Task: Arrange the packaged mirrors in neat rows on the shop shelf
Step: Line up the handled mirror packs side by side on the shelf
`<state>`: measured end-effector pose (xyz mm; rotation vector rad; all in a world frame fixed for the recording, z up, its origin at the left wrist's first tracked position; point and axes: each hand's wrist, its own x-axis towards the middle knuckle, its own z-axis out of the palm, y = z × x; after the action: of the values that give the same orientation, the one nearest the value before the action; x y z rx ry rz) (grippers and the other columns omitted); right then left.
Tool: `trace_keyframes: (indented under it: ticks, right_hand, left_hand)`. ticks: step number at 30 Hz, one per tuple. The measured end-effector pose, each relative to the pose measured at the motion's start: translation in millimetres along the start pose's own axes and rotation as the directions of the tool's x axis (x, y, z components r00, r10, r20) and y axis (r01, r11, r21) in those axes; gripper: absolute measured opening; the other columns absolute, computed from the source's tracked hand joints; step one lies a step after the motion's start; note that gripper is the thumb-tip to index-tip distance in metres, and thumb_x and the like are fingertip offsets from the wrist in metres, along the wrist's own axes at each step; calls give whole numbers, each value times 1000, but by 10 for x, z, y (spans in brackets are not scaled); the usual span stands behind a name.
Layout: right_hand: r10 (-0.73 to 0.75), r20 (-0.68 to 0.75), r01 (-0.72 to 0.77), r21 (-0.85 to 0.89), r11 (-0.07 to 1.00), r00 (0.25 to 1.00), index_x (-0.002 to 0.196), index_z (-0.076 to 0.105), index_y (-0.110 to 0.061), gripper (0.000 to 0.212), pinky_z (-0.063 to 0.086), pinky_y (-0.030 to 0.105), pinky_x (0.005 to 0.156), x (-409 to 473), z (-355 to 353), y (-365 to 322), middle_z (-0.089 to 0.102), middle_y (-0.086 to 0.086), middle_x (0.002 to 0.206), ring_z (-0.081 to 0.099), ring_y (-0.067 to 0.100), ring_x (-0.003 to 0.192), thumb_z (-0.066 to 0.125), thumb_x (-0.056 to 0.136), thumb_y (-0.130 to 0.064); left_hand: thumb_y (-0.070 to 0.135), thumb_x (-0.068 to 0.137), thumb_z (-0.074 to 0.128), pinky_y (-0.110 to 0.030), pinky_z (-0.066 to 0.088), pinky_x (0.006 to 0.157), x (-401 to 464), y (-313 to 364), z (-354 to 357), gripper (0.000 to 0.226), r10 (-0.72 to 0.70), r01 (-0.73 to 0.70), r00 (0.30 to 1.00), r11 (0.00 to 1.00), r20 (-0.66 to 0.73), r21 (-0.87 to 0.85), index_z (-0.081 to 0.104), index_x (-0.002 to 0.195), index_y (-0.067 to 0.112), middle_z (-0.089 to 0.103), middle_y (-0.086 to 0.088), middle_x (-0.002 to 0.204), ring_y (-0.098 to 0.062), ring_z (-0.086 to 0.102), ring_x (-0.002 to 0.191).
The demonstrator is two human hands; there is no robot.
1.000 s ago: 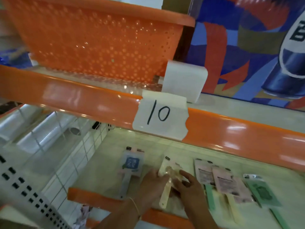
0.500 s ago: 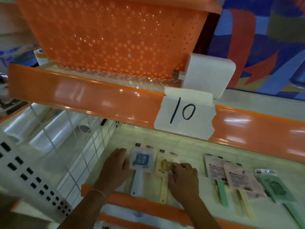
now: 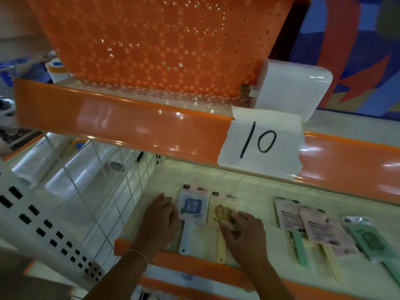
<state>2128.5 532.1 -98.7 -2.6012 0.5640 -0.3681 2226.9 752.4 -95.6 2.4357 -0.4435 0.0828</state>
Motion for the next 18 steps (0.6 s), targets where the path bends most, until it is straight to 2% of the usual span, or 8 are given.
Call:
trace_keyframes:
  ticks: [3,6,10,14,18]
  right_hand:
    - [0,43,-2,53,999,999,119,67,-21,50,43,34,99,-8,8,-16,61,2,124,50,19,115,62,82,-55]
    - [-29,69,23,83,996,997,122,65,-17,49,41,34,102,-31,15,-16,59,7,129,50,22,118,59,85,-50]
    - [-28,81,20,95,995,996,121,65,-14,52,34,26,101,-48,-3,1,58,8,131,51,23,119,53,83,-46]
    - [-30,83,23,92,996,996,120,66,-11,50,33,26,99,-42,-8,6,59,9,131,53,25,117,54,83,-43]
    - [-57,72,52,71,996,996,116,68,-9,41,36,27,96,-36,17,39,62,10,128,55,26,113,64,85,-36]
  left_hand:
    - [41,90,31,-43,37,109,-9,15,-20,58,-12,13,1000,1000,18,-13,72,96,0,65,-15,118,-29,43,132]
    - [46,88,27,-42,37,109,-13,17,-32,63,-12,13,1000,1000,20,-22,72,95,1,65,-15,117,-29,44,131]
    - [47,87,25,-36,34,107,-11,33,-49,65,-12,12,1000,1000,9,-28,73,89,2,67,-15,110,-30,49,127]
    - [44,87,26,-37,34,106,-10,22,-52,63,2,-2,1000,1000,4,-6,73,87,3,68,-15,110,-30,51,125]
    - [40,88,33,-37,37,104,-3,-9,-37,56,12,-12,1000,1000,-8,1,74,85,2,69,-16,107,-32,54,121]
